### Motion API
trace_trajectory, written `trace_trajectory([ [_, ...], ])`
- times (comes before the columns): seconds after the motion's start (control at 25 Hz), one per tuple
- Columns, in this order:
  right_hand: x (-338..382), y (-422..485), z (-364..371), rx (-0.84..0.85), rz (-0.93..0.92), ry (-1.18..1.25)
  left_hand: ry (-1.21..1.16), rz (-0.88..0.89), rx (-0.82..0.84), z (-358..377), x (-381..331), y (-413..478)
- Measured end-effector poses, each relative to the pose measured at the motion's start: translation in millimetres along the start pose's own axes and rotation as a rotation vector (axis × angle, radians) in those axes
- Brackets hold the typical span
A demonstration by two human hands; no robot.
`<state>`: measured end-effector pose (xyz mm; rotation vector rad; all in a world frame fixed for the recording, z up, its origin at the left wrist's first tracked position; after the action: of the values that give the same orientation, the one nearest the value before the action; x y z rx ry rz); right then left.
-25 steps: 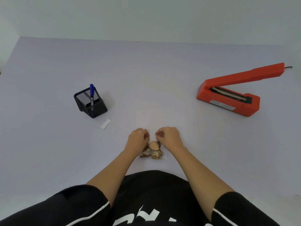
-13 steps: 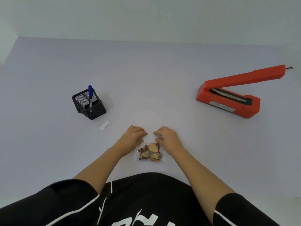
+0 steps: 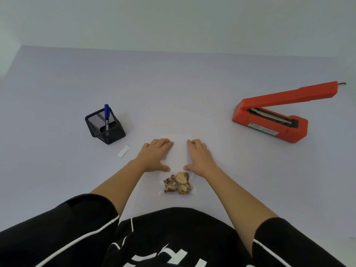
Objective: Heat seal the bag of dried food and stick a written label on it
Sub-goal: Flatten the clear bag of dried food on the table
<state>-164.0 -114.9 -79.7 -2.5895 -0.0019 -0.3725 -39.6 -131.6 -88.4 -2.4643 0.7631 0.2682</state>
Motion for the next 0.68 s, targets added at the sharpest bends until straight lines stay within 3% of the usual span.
trace_trajectory([
  [0.24, 17.2, -19.4, 5.1, -0.098, -0.159, 0.059, -0.157, 0.135, -0.184, 9.3, -23.1, -22.8],
  [0.68, 13.1, -1.9, 7.3, -0.005, -0.142, -0.036, -0.15, 0.05, -0.015, 7.2, -11.1, 1.0],
])
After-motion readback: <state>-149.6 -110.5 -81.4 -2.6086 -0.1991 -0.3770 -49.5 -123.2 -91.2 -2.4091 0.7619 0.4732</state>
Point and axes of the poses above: each hand's wrist, its own y-axis towards the middle knuckle, its own z-axis out of the palm, x = y × z, the point moved 10 cm from there along y, towards the middle knuckle, and after that the axes turned 6 degrees about z, right-handed, at the moved point
